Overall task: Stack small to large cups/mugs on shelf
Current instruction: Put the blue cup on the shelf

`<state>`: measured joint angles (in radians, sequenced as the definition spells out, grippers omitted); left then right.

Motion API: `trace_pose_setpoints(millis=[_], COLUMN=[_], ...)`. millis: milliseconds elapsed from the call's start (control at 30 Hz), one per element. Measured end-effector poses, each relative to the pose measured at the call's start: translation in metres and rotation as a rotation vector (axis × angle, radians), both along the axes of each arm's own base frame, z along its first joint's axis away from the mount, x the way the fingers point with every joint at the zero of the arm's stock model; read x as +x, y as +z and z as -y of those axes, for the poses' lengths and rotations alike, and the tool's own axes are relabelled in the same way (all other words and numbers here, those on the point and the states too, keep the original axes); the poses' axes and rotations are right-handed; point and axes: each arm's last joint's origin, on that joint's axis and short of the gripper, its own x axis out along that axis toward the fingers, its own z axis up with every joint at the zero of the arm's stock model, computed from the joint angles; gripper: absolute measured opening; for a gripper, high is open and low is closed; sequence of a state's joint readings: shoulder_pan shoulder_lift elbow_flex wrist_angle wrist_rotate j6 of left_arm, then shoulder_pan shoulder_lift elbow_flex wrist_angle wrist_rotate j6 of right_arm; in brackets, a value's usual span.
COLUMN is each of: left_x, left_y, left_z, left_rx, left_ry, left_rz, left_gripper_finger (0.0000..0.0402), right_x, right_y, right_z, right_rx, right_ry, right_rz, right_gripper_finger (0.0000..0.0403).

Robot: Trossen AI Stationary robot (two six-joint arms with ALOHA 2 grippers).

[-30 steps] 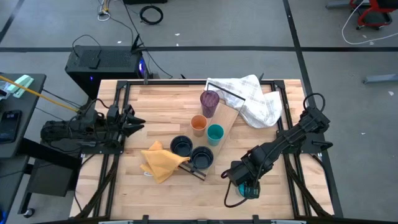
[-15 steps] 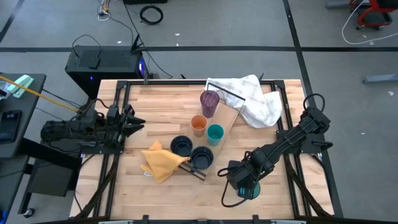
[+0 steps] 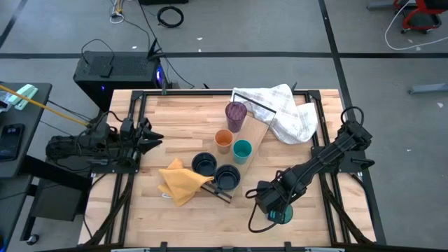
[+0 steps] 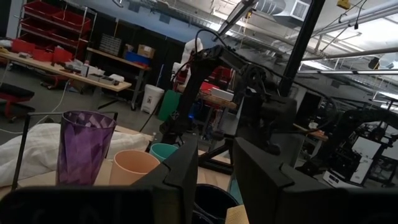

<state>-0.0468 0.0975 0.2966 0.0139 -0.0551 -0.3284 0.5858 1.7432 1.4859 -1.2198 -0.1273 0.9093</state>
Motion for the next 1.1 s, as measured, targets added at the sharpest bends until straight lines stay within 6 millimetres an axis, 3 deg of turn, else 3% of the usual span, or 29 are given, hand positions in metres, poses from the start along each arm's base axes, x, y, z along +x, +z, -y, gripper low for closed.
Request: trace_pose_setpoints(millis=[200,433,800,1100], left_x=[0.0,0.0,0.0,0.0], left_y=[0.0,0.0,0.0,0.001], left_z=[0.0,0.0,0.0,0.0], left_rx=[0.0,0.0,0.0,-0.001], left_ry=[0.0,0.0,0.0,0.0], left_rz=[0.0,0.0,0.001,0.01], left_gripper_finger=[0.011,0.011,0.011,0.011], right_x=[-0.001,-0.002,-0.009,-0.026], right_y=[-0.005,-0.005,-0.001,0.038], right_z=[0.001,0.001,0.018,0.071], right_rx=[-0.009,-0.01,-0.098,-0.229], right_ry=[-0.004,0.019,0.032,-0.095], right_rz=[-0.015,-0.013,-0.104,-0.047], right_gripper_finger=[0.013,0.0014,0.0005,0.0004])
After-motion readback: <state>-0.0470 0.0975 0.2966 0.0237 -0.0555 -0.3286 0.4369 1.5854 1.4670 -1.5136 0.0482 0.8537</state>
